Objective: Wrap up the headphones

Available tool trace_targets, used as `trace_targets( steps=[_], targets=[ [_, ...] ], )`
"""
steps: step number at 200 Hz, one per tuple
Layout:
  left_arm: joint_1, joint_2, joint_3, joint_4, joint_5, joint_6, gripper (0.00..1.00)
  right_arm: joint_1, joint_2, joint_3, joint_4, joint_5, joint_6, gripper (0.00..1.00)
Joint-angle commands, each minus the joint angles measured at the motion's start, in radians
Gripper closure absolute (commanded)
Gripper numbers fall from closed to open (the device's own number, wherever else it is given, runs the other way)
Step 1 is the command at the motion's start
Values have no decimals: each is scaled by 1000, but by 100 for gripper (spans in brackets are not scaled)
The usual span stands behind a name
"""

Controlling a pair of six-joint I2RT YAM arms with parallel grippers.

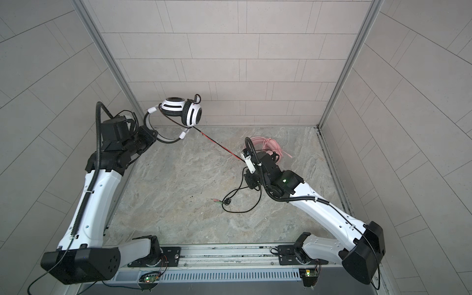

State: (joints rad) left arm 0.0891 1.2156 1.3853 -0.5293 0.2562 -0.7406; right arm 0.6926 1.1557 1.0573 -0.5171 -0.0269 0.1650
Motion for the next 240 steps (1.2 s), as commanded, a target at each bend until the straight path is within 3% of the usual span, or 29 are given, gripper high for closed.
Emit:
trace_targets(
  steps=[1, 21, 45, 60, 93, 125, 145, 171, 214, 240],
  targets=[
    [8, -6, 43, 97, -132, -48, 100, 38, -27, -9, 5, -24, 5, 100],
    [5, 28, 41, 133, -195, -67, 100, 111, -25, 12, -8, -23, -57, 100],
    [-28, 103, 26, 150, -284, 5, 100, 179, -16, 45, -28, -38, -96, 100],
    [-48, 150, 8, 123, -286, 10, 100, 203, -24, 59, -26, -58, -110, 100],
    [-190, 181, -53, 86, -417, 175, 100, 206, -18, 139, -49, -64, -132, 100],
    [-348, 251, 15, -105, -539, 425, 100, 190, 14, 241, -62, -27, -152, 100],
    [-392, 285, 70, -264, -425, 573, 100, 141, 33, 280, -39, -40, -138, 100],
    [-416, 256, 77, -378, -307, 655, 100, 48, 48, 308, -31, -35, -115, 100],
    [-456, 162, 31, -428, 51, 790, 100, -135, 46, 290, -4, -125, -44, 100],
    [-462, 160, 50, -511, 238, 837, 100, -191, 89, 297, -14, -211, -31, 100]
  ],
)
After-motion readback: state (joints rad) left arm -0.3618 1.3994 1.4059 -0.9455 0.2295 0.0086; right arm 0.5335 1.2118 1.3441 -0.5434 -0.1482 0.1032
